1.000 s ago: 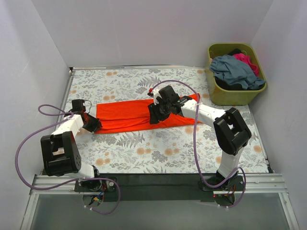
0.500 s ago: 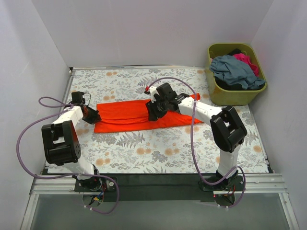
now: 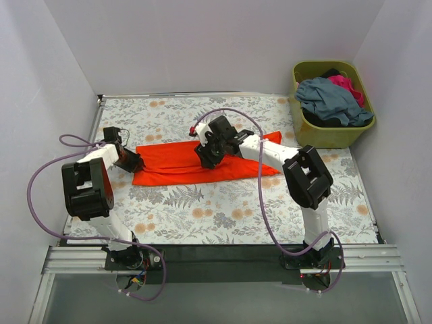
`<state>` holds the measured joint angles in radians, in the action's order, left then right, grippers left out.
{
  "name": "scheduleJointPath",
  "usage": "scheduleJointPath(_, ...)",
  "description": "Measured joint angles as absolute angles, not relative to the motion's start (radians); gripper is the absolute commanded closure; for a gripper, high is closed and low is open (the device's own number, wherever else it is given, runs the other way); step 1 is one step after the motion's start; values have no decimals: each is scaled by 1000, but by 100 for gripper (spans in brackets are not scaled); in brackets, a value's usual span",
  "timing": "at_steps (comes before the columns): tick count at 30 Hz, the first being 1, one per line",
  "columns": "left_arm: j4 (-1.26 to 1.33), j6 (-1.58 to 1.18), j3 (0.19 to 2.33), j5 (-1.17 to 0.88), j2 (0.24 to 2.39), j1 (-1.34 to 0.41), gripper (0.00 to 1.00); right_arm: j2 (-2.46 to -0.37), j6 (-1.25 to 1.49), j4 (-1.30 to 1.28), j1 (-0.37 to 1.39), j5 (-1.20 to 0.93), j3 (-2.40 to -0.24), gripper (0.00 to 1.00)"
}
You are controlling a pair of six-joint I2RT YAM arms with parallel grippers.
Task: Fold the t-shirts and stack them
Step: Fold the tshirt
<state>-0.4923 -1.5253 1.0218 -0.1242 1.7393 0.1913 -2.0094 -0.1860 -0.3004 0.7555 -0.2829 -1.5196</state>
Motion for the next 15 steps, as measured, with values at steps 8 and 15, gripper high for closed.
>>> scheduleJointPath(8,-485,-1518,1003,-115,1707,191,38,-2082,-276,-306,841,-185,-1585,50)
scheduleJointPath(15,-486,-1498,979,-72,1622,191,35,-2137,-344,-311,873,-91,-1613,42)
